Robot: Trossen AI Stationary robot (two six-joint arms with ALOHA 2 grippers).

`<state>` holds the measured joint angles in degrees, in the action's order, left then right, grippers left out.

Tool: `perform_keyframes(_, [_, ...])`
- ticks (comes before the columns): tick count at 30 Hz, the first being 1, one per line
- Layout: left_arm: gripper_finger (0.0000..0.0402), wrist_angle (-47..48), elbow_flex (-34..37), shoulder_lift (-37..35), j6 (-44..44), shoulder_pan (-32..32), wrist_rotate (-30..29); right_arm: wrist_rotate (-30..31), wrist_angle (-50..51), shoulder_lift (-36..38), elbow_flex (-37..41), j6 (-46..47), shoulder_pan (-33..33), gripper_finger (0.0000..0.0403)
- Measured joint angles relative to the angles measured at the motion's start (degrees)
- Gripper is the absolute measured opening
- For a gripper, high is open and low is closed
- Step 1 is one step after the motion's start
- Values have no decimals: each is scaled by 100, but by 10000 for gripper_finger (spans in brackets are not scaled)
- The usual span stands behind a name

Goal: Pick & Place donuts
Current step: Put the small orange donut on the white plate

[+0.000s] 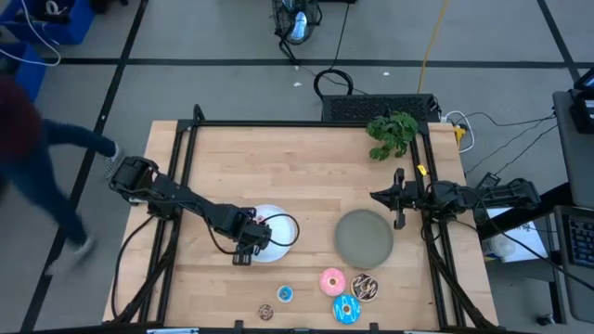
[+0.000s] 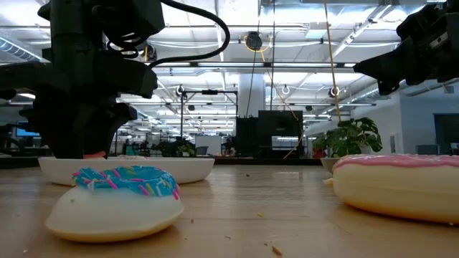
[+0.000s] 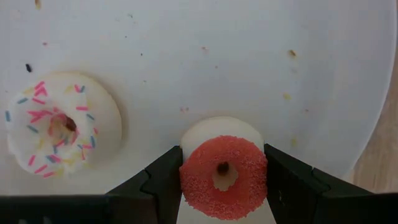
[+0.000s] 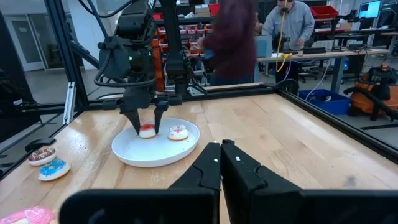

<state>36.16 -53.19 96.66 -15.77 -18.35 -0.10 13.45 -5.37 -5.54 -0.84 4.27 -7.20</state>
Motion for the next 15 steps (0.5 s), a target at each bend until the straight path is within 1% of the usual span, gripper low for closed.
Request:
perform_keyframes(3, [199,1,-1,0,0,0,2,0,0,-1,1,0,0,0])
perform_keyframes(6, [212,39,-64,0,-4,22,38,0,0,-1,0,-26,-2,0])
perform_keyframes(15, [297,252,-153,0,-95,44,51,0,0,0,1,-42,-2,0])
